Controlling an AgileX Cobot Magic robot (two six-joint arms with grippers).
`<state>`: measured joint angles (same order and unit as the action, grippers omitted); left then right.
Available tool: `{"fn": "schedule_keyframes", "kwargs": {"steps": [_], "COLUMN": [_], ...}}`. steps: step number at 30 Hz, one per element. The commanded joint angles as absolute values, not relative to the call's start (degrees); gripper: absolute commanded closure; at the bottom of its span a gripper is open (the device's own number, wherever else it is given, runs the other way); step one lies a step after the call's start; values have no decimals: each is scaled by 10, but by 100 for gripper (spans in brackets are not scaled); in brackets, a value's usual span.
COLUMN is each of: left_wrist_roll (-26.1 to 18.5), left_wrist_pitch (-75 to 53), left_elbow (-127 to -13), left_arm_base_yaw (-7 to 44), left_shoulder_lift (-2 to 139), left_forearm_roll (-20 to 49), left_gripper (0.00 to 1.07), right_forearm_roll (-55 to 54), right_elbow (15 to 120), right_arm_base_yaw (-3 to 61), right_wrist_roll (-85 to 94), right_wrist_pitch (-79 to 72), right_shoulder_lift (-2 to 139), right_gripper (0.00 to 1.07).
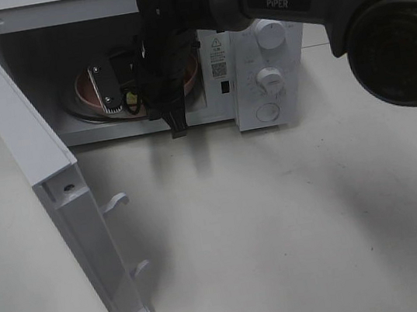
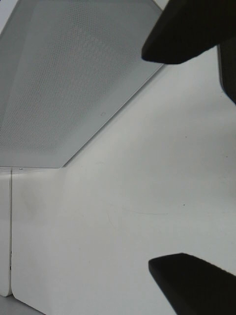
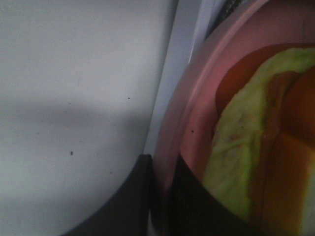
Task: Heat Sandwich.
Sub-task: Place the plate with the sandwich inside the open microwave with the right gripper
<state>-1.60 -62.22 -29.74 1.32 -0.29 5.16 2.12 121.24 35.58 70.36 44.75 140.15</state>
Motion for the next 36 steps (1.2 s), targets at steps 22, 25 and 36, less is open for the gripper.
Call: {"fn": "schedule_keyframes", "kwargs": {"steps": [22,25,36], "left_wrist_roll": [-14,-14,-14], "left_wrist_pitch": [-615,-615,-615], "left_elbow": [-295,-295,-295], "left_arm_base_yaw": [11,11,11], "left_shoulder_lift": [-5,-5,-5], "left_forearm_roll": [53,53,53], "left_gripper": [9,9,9], "right_forearm_roll": [-58,-58,-65], "right_elbow": [993,971,843], "right_arm_base_yaw": [355,355,355], "right_wrist_roll": [851,859,881], "right_wrist_pitch": [382,366,274], "right_shoulder_lift": [1241,1226,1142], "right_gripper": [107,107,107]}}
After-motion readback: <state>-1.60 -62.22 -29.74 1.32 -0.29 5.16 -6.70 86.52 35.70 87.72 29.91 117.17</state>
